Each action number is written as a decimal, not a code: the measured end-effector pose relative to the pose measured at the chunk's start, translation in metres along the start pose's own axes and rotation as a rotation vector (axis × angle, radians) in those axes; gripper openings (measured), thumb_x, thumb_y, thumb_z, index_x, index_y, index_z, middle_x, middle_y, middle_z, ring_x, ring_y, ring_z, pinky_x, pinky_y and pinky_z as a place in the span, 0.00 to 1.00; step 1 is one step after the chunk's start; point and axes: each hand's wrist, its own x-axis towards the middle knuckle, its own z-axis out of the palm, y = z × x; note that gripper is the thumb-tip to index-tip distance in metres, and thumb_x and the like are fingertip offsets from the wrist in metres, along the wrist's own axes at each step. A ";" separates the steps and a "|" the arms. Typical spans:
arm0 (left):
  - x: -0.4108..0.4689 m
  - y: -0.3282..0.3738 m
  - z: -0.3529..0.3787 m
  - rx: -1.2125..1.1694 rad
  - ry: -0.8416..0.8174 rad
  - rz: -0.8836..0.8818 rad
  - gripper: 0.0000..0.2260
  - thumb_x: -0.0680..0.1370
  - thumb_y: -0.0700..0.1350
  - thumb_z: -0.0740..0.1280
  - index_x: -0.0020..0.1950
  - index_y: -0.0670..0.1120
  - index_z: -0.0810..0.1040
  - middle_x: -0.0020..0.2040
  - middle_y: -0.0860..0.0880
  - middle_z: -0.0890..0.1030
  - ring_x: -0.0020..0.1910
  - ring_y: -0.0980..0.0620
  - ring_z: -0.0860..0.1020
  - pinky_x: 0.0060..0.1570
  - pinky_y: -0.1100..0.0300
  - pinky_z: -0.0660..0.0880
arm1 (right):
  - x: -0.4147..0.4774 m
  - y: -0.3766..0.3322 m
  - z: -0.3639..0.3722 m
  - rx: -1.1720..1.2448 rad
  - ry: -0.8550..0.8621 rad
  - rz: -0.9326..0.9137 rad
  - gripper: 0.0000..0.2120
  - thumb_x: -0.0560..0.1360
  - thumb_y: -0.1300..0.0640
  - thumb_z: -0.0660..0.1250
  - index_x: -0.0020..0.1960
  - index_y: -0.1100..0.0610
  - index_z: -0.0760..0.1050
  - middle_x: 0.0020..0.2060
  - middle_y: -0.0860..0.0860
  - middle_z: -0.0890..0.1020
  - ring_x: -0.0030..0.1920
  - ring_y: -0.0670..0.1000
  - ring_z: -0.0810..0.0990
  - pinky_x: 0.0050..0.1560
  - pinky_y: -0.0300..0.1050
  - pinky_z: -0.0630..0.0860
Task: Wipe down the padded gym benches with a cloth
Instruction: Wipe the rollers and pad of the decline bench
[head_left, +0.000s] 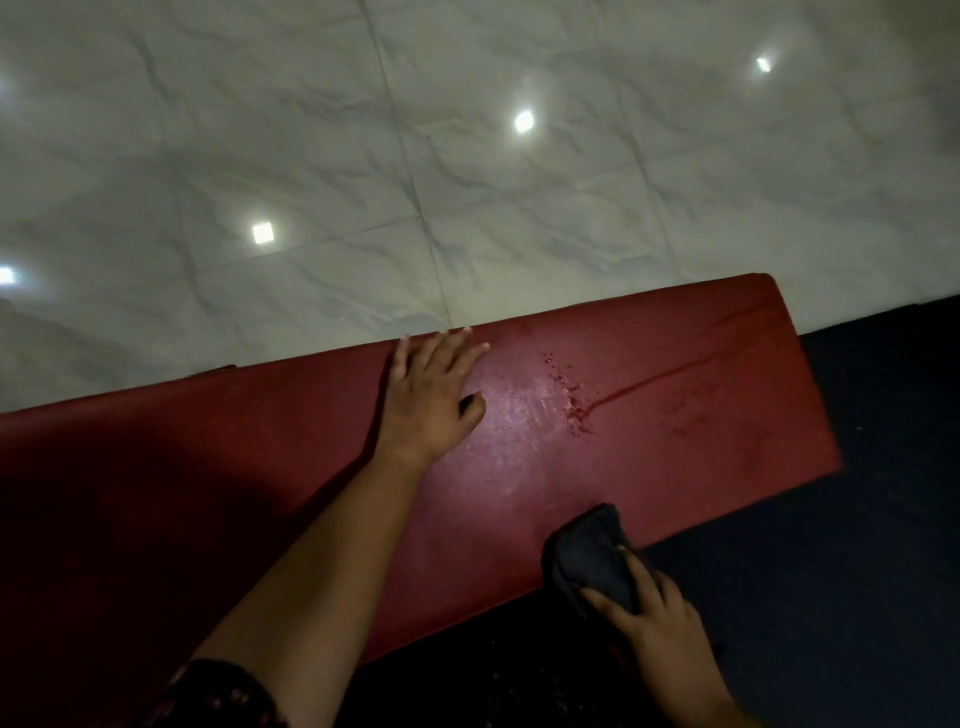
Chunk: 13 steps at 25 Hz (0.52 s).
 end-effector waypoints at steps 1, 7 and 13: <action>0.007 0.004 0.007 0.053 -0.005 0.035 0.27 0.74 0.57 0.56 0.73 0.52 0.72 0.72 0.49 0.72 0.71 0.47 0.70 0.74 0.45 0.48 | -0.001 0.003 -0.001 -0.014 -0.004 0.005 0.25 0.65 0.42 0.59 0.63 0.36 0.69 0.67 0.59 0.69 0.50 0.66 0.79 0.35 0.58 0.80; 0.016 -0.001 0.026 0.131 -0.005 0.023 0.25 0.76 0.57 0.57 0.71 0.52 0.74 0.71 0.50 0.73 0.70 0.49 0.70 0.72 0.45 0.61 | 0.068 -0.019 -0.040 0.171 0.102 0.200 0.32 0.62 0.54 0.78 0.63 0.39 0.72 0.69 0.61 0.70 0.49 0.68 0.77 0.40 0.59 0.79; 0.019 0.001 0.027 0.137 0.046 0.040 0.25 0.74 0.56 0.59 0.70 0.51 0.75 0.69 0.49 0.75 0.68 0.47 0.70 0.70 0.46 0.61 | 0.239 -0.018 -0.135 0.029 0.166 0.142 0.23 0.79 0.51 0.61 0.72 0.36 0.64 0.75 0.55 0.58 0.62 0.65 0.68 0.56 0.58 0.72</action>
